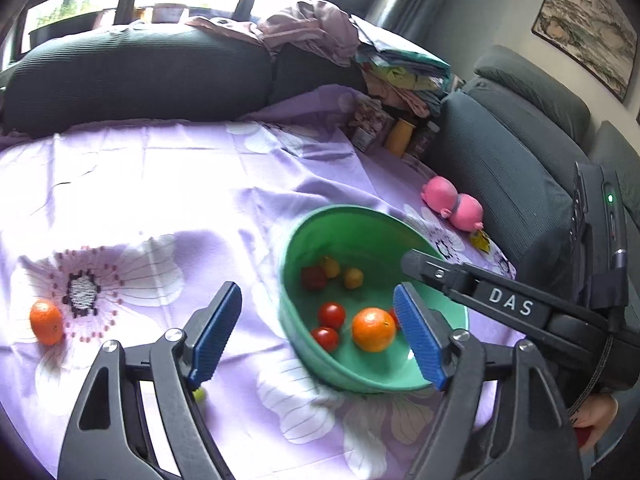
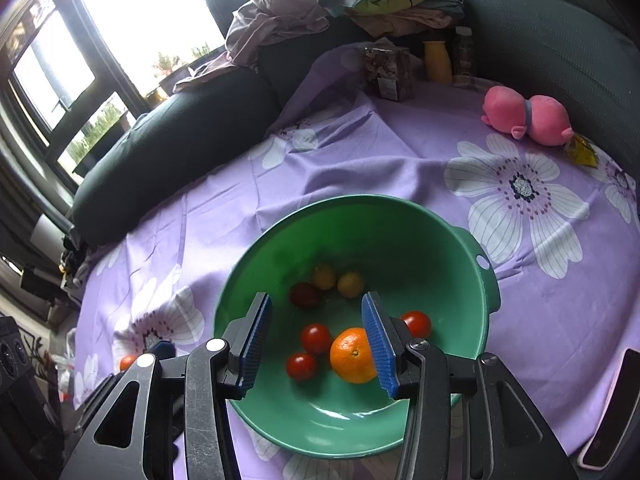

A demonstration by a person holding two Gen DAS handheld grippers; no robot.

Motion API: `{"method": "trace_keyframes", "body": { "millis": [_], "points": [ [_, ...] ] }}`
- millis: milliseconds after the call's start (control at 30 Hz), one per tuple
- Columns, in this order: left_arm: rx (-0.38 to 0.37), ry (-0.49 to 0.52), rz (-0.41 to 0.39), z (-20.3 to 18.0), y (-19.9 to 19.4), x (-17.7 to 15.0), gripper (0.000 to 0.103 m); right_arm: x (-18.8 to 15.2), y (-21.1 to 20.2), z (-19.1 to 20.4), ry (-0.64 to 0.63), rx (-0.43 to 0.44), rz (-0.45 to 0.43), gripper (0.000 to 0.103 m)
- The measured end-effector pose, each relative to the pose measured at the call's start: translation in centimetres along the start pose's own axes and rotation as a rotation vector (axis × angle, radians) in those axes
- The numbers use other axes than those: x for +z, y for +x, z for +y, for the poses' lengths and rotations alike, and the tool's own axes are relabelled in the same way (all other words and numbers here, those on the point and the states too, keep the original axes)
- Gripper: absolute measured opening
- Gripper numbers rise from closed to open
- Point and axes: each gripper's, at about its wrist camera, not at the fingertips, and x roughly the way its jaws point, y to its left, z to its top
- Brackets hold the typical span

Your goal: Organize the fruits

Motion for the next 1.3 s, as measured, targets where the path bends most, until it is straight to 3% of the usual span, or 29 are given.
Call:
{"method": "trace_keyframes", "body": {
  "millis": [200, 400, 533, 700, 933, 1300],
  "points": [
    [0.207, -0.169, -0.103, 6.9, -4.0, 1.2, 0.085, -0.1, 0.5, 2.2, -0.043, 0.058, 0.004, 0.048],
    [0.34, -0.391, -0.164, 13.6, -7.9, 1.1, 0.091, -0.9, 1.8, 6.9, -0.13, 0.158, 0.021, 0.049],
    [0.415, -0.492, -0.188, 16.5, -9.9, 0.6, 0.091, -2.2, 4.0, 11.4, -0.188, 0.295, 0.089, 0.055],
    [0.503, -0.561, -0.173, 18.6, -11.0, 0.0, 0.091, -5.1, 7.4, 17.7, -0.277, 0.399, 0.204, 0.055],
    [0.516, -0.595, -0.165, 19.9, -11.5, -0.6, 0.091, -8.6, 12.2, 22.7, -0.301, 0.439, 0.344, 0.055],
    [0.519, -0.594, -0.143, 20.3, -11.1, -0.6, 0.091, -10.5, 16.0, 23.2, -0.197, 0.487, 0.466, 0.053]
  ]
}}
